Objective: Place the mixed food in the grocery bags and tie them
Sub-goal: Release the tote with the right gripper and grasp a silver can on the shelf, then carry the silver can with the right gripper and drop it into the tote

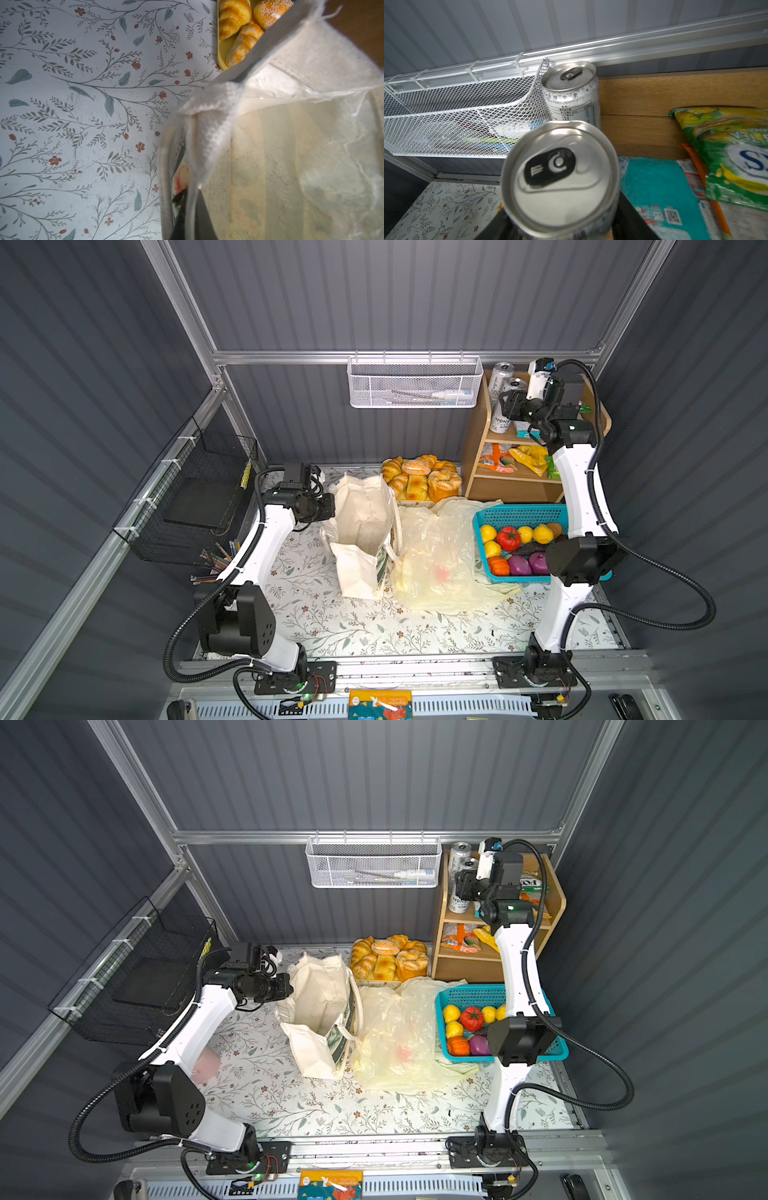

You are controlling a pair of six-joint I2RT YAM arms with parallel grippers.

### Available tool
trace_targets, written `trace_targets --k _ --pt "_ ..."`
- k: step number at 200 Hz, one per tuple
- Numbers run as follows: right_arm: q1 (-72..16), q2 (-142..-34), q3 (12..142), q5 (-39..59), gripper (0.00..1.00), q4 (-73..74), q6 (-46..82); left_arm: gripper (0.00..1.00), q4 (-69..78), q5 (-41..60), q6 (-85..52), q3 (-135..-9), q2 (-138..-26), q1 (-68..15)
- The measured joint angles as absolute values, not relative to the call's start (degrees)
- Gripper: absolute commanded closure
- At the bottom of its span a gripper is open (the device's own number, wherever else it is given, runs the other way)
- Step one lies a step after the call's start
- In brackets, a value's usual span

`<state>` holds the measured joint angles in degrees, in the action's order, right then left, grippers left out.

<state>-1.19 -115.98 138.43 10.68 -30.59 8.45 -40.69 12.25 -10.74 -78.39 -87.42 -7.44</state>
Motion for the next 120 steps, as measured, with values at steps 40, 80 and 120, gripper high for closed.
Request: trace_targets --k 40,80,120 --pt "-1.6 -113.5 134.8 9.9 0.94 -29.2 8.8 1.00 -40.7 12.3 -10.7 -78.4 -87.4 -7.4" --pt "-2.5 -109.1 131.9 9.6 1.00 -29.3 10.0 1.00 -40.6 12.3 -10.7 -78.4 -87.7 -7.4" --pt "-3.2 -104.5 131.7 9.4 1.00 -29.2 10.3 1.00 -40.7 12.3 -10.7 -78.4 -87.7 -7.4"
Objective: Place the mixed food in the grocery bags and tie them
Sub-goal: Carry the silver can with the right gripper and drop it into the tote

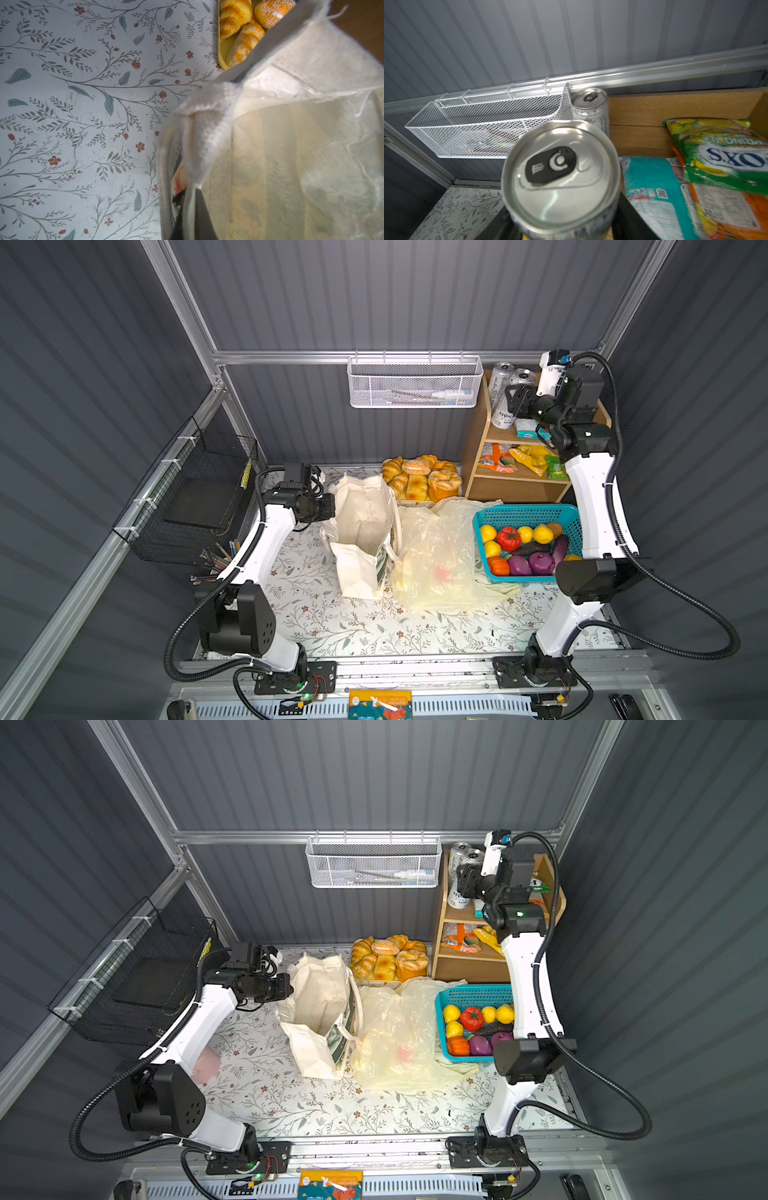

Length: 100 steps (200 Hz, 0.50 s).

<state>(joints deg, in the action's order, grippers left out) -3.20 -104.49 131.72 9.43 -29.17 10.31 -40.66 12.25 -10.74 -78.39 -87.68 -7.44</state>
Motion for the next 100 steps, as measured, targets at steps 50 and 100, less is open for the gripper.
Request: trace_targets --k 50,100 --pt "-11.3 -98.3 130.0 10.3 1.00 -29.1 9.5 1.00 -40.7 12.3 -10.7 -78.4 -87.7 -7.4" --pt "-26.7 -96.8 123.6 11.5 1.00 -27.6 9.0 1.00 -40.7 12.3 -10.5 -78.4 -87.7 -7.4"
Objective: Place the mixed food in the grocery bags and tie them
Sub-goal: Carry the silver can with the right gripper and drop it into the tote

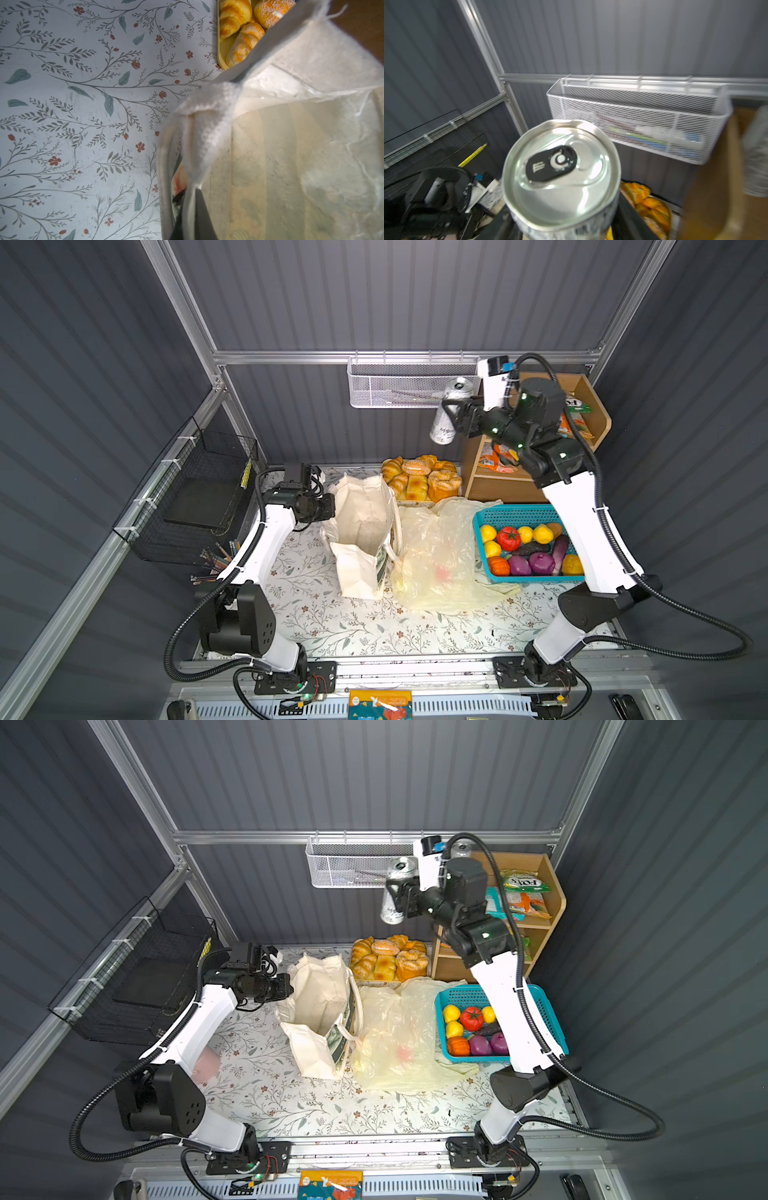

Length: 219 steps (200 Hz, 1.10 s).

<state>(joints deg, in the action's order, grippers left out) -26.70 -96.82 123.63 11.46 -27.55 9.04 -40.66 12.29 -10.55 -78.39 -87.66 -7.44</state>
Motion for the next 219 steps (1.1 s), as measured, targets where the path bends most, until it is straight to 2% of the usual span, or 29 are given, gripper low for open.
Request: trace_targets --k 113,147,188,219 --pt "-45.6 -114.1 116.7 11.4 1.00 -23.8 6.8 1.00 -40.7 13.0 -10.5 -78.4 -87.7 -7.4" --pt "-46.8 -116.4 113.4 11.6 1.00 -21.4 5.2 1.00 -40.7 12.9 -10.5 -78.4 -87.6 -7.4" --pt "-46.2 -118.3 105.8 11.7 1.00 -11.7 2.5 1.00 -40.9 13.0 -10.2 -78.4 -87.6 -7.4" --pt "-46.2 -123.1 105.6 11.8 1.00 -7.5 2.0 1.00 -41.1 13.1 -10.0 -78.5 -87.5 -7.4"
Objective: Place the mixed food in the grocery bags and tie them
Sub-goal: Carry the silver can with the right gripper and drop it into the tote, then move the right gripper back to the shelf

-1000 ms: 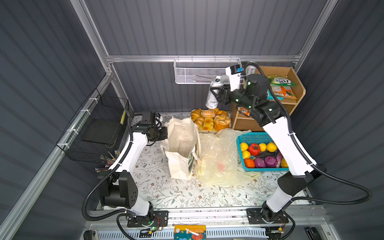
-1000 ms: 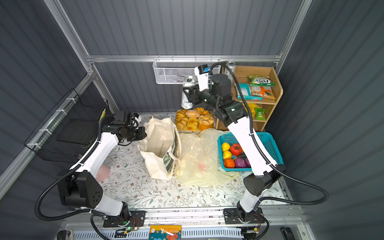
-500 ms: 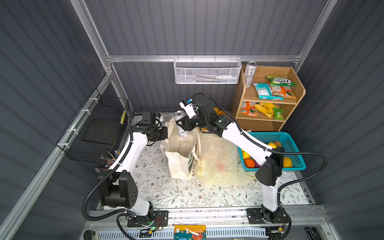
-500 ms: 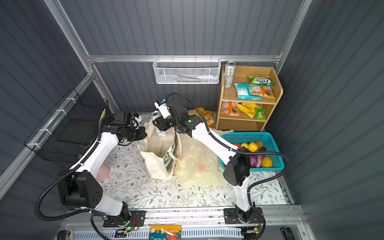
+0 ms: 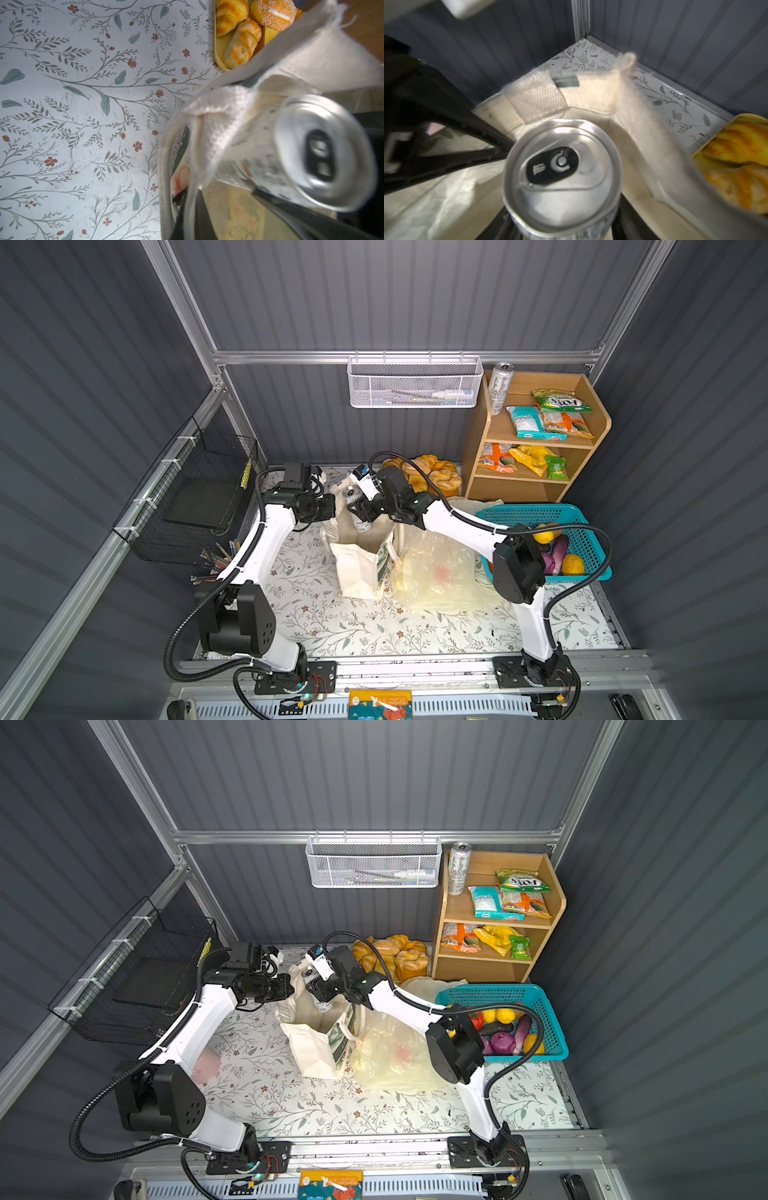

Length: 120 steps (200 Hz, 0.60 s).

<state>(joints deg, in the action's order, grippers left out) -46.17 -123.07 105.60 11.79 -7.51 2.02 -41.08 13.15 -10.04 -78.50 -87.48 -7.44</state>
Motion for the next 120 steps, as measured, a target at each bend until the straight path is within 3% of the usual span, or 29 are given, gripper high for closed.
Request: trace_targets --k 55,74,88,120 --pt "-46.5 -128.5 105.8 11.8 0.90 -6.9 2.3 1.00 -41.3 13.1 -9.6 -78.6 -87.1 -7.5" --pt "-46.5 -129.4 106.1 11.7 0.79 -7.0 2.3 1.00 -41.3 13.1 -9.6 -78.6 -87.0 -7.5" --pt "-46.5 -129.8 106.2 11.3 0.52 -7.1 2.3 1.00 -41.4 13.1 -9.6 -78.6 -87.0 -7.5" --pt "-46.4 -129.9 106.2 10.3 0.37 -8.3 2.5 1.00 -41.8 13.1 -9.6 -78.6 -86.6 -7.5"
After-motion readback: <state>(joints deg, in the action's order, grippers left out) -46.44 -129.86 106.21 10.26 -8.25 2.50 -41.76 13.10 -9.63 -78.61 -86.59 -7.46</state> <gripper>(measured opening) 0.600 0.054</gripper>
